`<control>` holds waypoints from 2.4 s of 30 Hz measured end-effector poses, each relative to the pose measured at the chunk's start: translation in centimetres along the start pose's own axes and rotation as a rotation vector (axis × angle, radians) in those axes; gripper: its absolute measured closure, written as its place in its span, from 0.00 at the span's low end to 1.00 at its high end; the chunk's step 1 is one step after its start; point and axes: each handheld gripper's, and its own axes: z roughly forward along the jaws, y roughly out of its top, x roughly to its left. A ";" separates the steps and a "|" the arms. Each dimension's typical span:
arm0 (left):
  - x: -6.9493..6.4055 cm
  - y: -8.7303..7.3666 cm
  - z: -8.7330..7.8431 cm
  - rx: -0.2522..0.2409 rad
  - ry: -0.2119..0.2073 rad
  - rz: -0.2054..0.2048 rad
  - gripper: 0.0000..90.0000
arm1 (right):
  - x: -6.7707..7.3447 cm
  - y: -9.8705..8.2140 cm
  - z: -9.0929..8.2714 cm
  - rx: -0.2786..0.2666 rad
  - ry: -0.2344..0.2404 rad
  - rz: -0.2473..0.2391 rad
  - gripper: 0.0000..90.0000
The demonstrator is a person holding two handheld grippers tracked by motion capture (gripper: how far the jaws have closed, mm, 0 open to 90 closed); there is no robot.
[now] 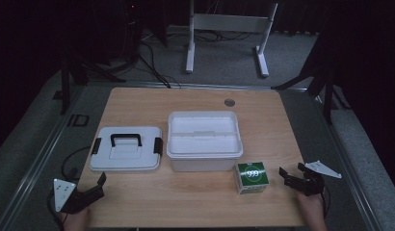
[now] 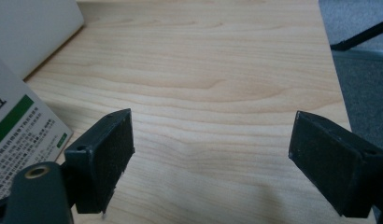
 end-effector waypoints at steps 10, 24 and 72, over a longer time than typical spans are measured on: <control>-0.2 0.0 0.1 0.012 -0.073 0.014 0.02 | -0.7 0.6 0.4 0.066 0.134 0.003 0.13; -0.2 0.0 0.1 0.020 -0.099 0.020 0.02 | 1.2 2.4 -0.2 0.217 0.315 -0.274 0.14; -0.2 0.0 0.2 0.039 -0.157 0.029 0.02 | 11.9 11.6 -2.1 0.804 0.374 -0.996 0.18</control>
